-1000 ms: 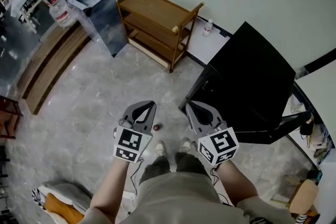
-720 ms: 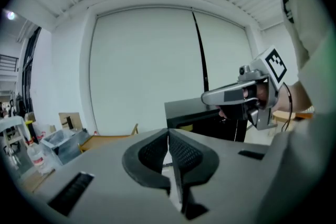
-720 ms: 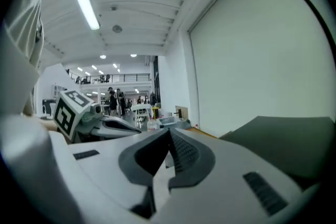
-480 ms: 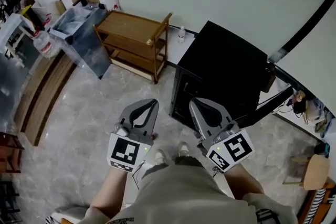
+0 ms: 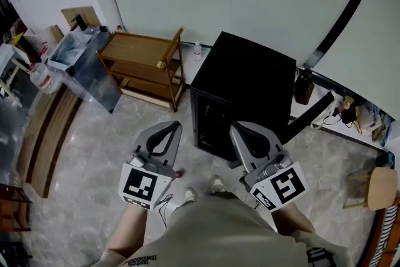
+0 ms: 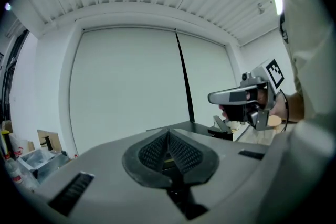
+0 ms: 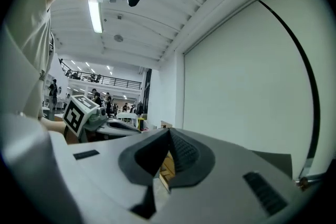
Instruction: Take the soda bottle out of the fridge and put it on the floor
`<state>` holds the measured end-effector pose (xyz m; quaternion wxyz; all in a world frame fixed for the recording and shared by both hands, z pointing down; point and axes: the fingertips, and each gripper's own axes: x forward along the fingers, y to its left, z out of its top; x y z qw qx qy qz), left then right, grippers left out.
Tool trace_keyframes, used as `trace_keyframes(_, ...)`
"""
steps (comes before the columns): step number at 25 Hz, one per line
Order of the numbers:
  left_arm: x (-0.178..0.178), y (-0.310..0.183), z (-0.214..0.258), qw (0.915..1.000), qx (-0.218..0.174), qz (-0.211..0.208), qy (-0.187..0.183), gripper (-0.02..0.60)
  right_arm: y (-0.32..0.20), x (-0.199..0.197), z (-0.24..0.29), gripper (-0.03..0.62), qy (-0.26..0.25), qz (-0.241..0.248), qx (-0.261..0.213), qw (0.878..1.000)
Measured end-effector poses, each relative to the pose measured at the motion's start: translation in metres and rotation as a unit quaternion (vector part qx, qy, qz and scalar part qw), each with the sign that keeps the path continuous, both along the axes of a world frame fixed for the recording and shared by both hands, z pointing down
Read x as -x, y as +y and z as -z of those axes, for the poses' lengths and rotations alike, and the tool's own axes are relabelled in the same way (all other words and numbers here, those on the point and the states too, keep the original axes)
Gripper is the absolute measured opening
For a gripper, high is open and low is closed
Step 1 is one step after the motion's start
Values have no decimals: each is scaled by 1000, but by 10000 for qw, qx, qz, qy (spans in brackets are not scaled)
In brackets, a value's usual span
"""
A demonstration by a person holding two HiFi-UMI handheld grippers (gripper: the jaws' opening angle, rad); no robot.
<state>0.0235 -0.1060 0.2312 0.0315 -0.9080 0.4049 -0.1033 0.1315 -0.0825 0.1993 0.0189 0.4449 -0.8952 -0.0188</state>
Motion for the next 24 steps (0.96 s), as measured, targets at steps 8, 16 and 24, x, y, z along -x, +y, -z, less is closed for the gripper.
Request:
trace_keyframes(8, 0, -2, 20, 9998, -168, 27, 116, 8, -10, -4, -4, -3, 10, -27, 104, 9999)
trace_keyframes(16, 15, -8, 15, 9995, -89, 270, 147, 8, -22, 7, -5, -3, 256, 106, 5, 9996)
trace_keyframes(24, 25, -14, 14, 9994, -129, 329, -5, 8, -32, 16, -9, -3, 342, 231, 5, 9991)
